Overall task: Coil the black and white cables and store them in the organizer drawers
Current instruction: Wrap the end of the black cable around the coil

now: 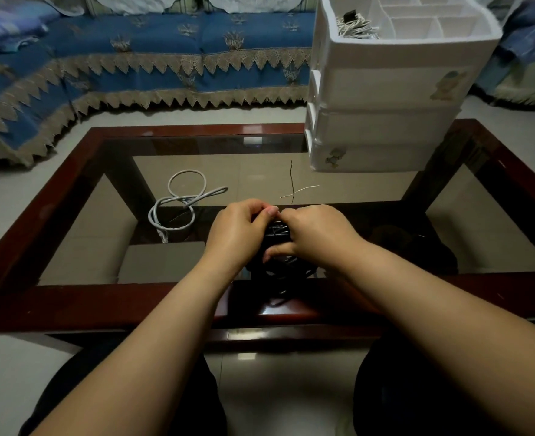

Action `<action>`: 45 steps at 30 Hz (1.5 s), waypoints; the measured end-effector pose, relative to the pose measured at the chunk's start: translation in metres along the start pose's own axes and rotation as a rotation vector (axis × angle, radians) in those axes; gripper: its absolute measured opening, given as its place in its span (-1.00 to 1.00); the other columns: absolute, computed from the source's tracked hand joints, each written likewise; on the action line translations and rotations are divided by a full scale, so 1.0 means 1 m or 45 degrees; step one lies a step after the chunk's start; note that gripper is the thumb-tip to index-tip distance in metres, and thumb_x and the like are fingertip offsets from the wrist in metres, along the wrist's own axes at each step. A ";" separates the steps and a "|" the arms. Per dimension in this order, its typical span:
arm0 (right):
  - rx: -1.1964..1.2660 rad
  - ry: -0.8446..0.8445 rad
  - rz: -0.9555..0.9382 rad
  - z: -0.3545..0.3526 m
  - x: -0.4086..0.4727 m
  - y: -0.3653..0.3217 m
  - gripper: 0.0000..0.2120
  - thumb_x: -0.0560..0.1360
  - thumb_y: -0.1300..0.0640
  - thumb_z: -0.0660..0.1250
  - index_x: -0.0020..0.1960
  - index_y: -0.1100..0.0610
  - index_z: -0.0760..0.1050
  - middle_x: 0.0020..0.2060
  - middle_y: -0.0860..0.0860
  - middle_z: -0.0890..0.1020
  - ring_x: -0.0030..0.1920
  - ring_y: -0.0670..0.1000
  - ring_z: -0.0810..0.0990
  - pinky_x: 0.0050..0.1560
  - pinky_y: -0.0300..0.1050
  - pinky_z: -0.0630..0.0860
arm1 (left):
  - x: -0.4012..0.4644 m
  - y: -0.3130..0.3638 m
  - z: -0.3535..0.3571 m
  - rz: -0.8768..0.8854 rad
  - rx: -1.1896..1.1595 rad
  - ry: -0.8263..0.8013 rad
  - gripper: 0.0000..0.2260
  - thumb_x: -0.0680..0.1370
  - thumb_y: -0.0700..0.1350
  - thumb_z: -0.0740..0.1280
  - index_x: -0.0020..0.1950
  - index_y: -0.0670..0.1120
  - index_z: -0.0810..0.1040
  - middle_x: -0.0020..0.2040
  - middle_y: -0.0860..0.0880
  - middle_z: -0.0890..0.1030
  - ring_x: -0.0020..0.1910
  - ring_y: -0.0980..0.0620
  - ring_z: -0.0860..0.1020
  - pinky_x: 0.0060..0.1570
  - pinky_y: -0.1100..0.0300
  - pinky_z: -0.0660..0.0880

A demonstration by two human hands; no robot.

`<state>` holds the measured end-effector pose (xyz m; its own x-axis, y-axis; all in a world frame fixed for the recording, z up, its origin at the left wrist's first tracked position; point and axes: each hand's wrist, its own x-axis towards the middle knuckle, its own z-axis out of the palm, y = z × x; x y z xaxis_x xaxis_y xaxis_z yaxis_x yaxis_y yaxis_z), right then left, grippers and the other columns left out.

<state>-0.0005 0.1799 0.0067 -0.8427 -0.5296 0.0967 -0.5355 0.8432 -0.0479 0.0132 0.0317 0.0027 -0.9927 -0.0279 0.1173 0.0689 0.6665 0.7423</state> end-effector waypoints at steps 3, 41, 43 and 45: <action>0.018 0.132 -0.027 0.002 -0.004 -0.001 -0.36 0.37 -0.40 0.26 0.21 0.07 0.44 -0.05 0.02 0.64 -0.05 0.05 0.61 -0.22 -0.12 0.42 | 0.002 0.000 -0.002 0.017 -0.067 -0.006 -0.86 0.57 -0.03 0.31 -0.03 -0.02 0.65 -0.15 -0.01 0.68 -0.12 0.02 0.63 -0.09 0.10 0.53; -0.122 0.603 -0.426 0.021 -0.006 0.019 -0.62 0.28 -0.10 0.54 -0.21 0.16 0.48 -0.43 0.04 0.54 -0.46 0.08 0.50 -0.45 -0.21 0.18 | -0.023 -0.003 0.008 -0.569 -0.972 -0.460 -0.84 0.55 -0.16 0.30 -0.05 -0.24 0.62 -0.14 -0.20 0.57 -0.16 -0.05 0.54 -0.16 0.18 0.43; -0.079 0.607 -0.434 0.020 -0.006 0.019 -0.60 0.28 -0.12 0.52 -0.19 0.18 0.48 -0.42 0.05 0.54 -0.47 0.08 0.49 -0.45 -0.20 0.19 | -0.023 -0.002 0.007 -0.606 -1.039 -0.480 -0.84 0.55 -0.18 0.29 -0.03 -0.23 0.62 -0.15 -0.18 0.61 -0.23 0.01 0.60 -0.28 0.26 0.48; -0.044 0.605 -0.452 0.019 -0.006 0.020 -0.61 0.33 -0.15 0.40 -0.15 0.19 0.49 -0.41 0.05 0.54 -0.46 0.08 0.49 -0.46 -0.20 0.22 | -0.024 -0.002 0.007 -0.632 -1.116 -0.490 -0.86 0.54 -0.19 0.29 -0.04 -0.20 0.63 -0.20 -0.14 0.64 -0.32 0.06 0.63 -0.40 0.33 0.48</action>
<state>-0.0068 0.1979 -0.0135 -0.4907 -0.6873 0.5357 -0.7710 0.6288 0.1005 0.0358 0.0359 -0.0059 -0.8830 0.1898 -0.4292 -0.4553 -0.1246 0.8816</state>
